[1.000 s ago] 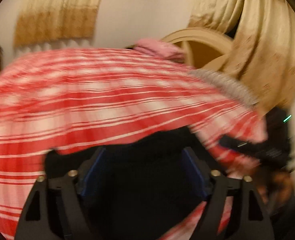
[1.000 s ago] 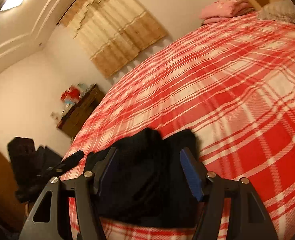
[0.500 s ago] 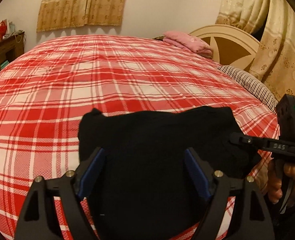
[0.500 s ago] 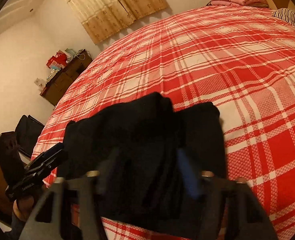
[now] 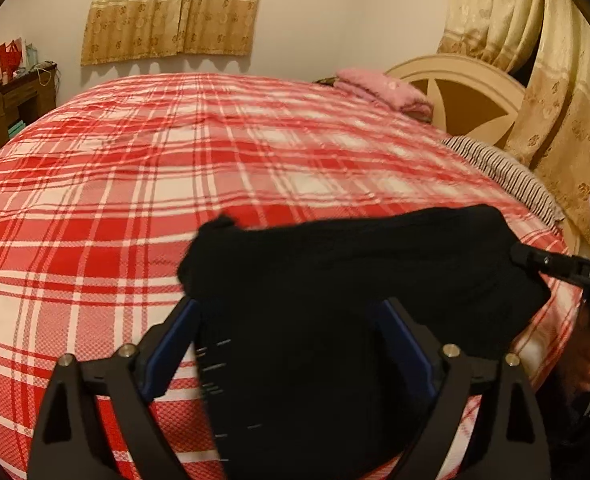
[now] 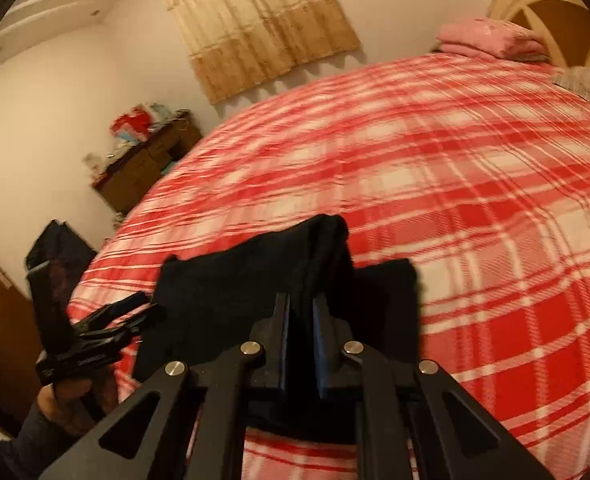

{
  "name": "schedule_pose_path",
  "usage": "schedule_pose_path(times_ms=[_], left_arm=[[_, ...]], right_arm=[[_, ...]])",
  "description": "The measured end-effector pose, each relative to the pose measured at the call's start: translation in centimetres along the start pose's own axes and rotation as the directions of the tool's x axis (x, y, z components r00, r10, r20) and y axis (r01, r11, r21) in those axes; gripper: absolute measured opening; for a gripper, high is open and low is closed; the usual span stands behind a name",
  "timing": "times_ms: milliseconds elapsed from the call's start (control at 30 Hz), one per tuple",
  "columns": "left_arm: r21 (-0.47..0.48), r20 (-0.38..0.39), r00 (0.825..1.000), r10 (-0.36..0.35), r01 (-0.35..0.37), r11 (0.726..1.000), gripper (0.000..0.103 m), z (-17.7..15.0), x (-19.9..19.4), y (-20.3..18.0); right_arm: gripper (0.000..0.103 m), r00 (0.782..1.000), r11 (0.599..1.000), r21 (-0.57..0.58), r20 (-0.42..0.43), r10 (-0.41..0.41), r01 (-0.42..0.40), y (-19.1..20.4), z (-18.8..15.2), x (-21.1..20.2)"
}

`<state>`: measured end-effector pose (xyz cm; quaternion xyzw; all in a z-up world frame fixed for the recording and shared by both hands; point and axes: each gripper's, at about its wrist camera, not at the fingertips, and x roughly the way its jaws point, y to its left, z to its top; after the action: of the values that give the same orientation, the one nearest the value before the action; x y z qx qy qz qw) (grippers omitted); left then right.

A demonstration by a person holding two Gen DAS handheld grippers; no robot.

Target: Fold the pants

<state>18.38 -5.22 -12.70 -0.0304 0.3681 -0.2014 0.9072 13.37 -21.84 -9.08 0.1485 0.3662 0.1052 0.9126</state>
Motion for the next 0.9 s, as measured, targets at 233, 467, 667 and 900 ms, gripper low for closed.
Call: schedule_pose_path(times_ms=[233,467,667,900], left_arm=[[-0.030,-0.028,0.999,0.017,-0.018,0.999,0.093,-0.7,1.2,1.1],[-0.018,-0.032,0.999,0.037,-0.037,0.999,0.097,-0.3,1.6,1.2],[-0.006,-0.048,0.998,0.040,-0.040,0.999,0.097,-0.5,1.8,1.0],[-0.007,-0.061,0.997,0.040,-0.041,0.999,0.097,-0.6,2.1,1.1]], right_arm=[[0.010,0.996,0.995,0.084,-0.072,-0.042,0.048,-3.8,-1.9,2.2],[0.013,0.995,0.996,0.061,-0.084,-0.057,0.062,-3.6,-1.5,2.4],[0.017,0.997,0.997,-0.015,0.014,-0.082,0.082,-0.3,-0.6,0.1],[0.050,0.992,0.976,-0.177,0.039,-0.124,0.129,3.7,-0.8,0.2]])
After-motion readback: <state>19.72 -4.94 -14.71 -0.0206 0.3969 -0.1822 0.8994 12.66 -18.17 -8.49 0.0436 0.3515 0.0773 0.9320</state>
